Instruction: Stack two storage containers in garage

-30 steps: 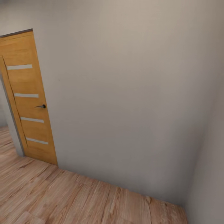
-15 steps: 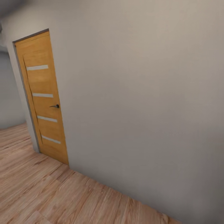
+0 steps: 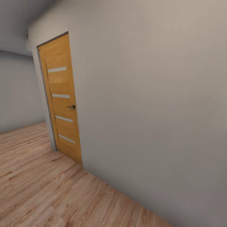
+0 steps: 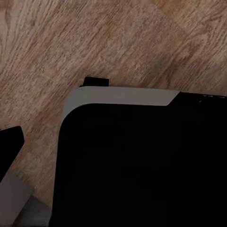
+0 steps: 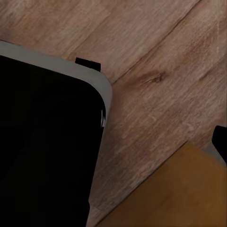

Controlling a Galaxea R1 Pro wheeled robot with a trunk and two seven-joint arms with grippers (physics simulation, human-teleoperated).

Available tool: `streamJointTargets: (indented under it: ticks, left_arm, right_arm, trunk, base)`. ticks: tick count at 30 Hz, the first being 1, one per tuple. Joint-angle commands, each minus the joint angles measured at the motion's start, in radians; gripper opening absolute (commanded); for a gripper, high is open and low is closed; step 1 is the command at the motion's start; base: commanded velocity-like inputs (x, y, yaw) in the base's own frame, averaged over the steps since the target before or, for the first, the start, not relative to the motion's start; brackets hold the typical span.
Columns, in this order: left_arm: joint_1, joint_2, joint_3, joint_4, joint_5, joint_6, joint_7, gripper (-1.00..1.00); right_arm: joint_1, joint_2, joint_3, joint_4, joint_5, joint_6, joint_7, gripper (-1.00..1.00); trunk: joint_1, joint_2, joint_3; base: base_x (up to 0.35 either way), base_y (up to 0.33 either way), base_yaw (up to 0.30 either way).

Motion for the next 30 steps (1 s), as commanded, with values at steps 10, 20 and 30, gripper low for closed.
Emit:
streamJointTargets:
  ticks: [10, 20, 30]
  left_arm:
    - [0.0, 0.0, 0.0, 0.0, 0.009, -0.002, 0.001, 1.0]
    - [0.0, 0.0, 0.0, -0.002, 0.069, -0.002, 0.001, 1.0]
    - [0.0, 0.0, 0.0, -0.001, 0.111, -0.002, 0.001, 1.0]
  right_arm:
    - [-0.001, 0.0, 0.002, 0.003, -0.151, -0.008, 0.002, 1.0]
    - [-0.001, 0.0, 0.01, 0.003, -0.153, -0.006, 0.0, 1.0]
    - [-0.001, 0.0, 0.013, 0.003, -0.151, -0.004, 0.0, 1.0]
  trunk:
    - [0.0, -0.001, 0.0]
    - [0.0, -0.001, 0.003]
    - [0.0, -0.001, 0.006]
  base:
    - [0.0, 0.0, 0.298]
    - [0.0, 0.0, 0.3]
    - [0.0, 0.0, 0.3]
